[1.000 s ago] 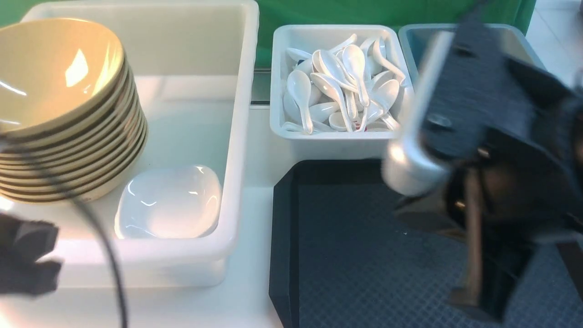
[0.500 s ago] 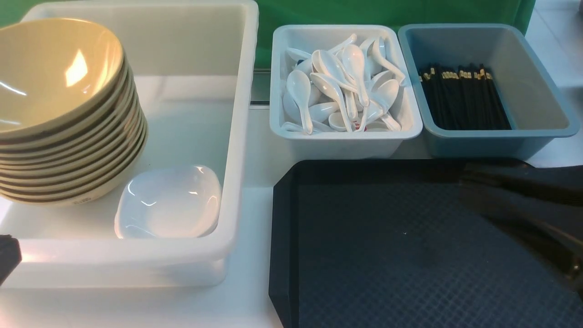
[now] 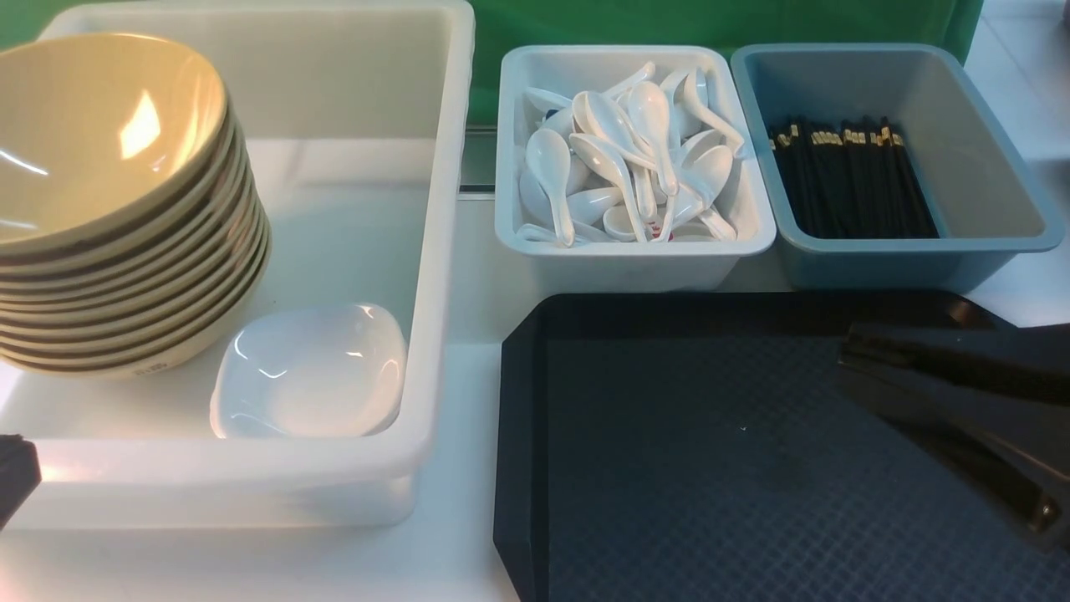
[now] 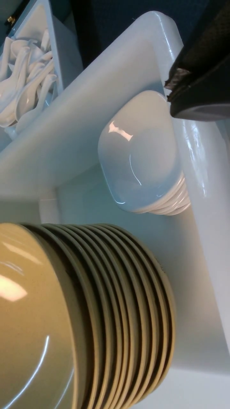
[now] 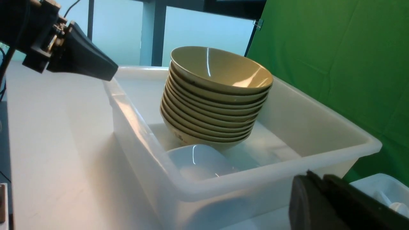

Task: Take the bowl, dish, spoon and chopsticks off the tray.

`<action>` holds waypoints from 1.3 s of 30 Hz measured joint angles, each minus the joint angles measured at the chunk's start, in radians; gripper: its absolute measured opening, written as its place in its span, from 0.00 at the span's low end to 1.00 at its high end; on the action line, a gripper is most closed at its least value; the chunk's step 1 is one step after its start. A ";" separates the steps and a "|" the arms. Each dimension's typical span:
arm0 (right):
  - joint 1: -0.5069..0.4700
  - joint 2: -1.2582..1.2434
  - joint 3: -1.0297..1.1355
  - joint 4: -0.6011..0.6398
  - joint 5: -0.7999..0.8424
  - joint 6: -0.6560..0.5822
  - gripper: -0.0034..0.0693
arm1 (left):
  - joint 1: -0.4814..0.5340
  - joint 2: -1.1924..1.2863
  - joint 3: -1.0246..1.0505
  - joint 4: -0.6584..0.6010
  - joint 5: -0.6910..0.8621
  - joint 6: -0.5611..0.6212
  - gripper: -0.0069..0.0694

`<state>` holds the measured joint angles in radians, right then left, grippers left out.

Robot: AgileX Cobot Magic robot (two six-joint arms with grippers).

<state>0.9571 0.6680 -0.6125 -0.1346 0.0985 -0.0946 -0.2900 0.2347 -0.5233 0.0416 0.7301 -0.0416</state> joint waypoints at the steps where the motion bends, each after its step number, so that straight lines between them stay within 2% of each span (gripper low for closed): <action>1: 0.000 0.000 0.000 0.000 0.000 0.000 0.16 | 0.000 0.000 0.000 0.000 0.000 0.000 0.08; 8: 0.000 -0.001 0.001 0.000 0.004 0.000 0.17 | 0.000 0.000 0.000 0.000 0.000 0.000 0.08; 11: -0.022 -0.042 0.051 0.000 -0.008 0.001 0.11 | 0.000 0.000 0.000 0.000 0.000 0.000 0.08; 14: -0.069 -0.079 0.105 0.000 -0.024 0.023 0.09 | 0.000 0.000 0.000 -0.001 0.000 0.000 0.08; 18: -0.298 -0.193 0.267 -0.001 -0.085 0.182 0.09 | 0.000 0.000 0.000 -0.002 0.000 0.000 0.08; 19: -0.323 -0.212 0.284 -0.001 -0.099 0.193 0.09 | 0.000 0.000 0.000 -0.002 0.000 0.000 0.08; 21: -0.435 -0.273 0.368 -0.001 -0.132 0.226 0.09 | 0.000 0.000 0.000 -0.002 0.000 0.000 0.08; 22: -0.531 -0.328 0.432 -0.001 -0.163 0.237 0.09 | 0.000 0.000 0.000 -0.002 0.000 0.000 0.08; 24: -0.631 -0.390 0.496 -0.001 -0.177 0.239 0.09 | 0.000 0.000 0.000 -0.002 0.000 0.000 0.08; 26: -0.704 -0.442 0.537 -0.001 -0.169 0.246 0.09 | 0.000 0.000 0.000 -0.002 0.000 0.000 0.08; 28: -0.834 -0.553 0.595 -0.001 -0.092 0.291 0.09 | 0.000 0.000 0.000 -0.002 0.000 0.000 0.08; 34: -1.000 -0.674 0.641 -0.001 0.077 0.334 0.09 | 0.000 0.000 0.000 -0.002 0.000 0.000 0.08; 39: -0.997 -0.679 0.641 -0.004 0.196 0.337 0.09 | 0.000 -0.001 0.000 -0.003 0.000 0.000 0.08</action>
<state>-0.0397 -0.0112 0.0289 -0.1383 0.2941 0.2426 -0.2900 0.2339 -0.5233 0.0387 0.7301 -0.0416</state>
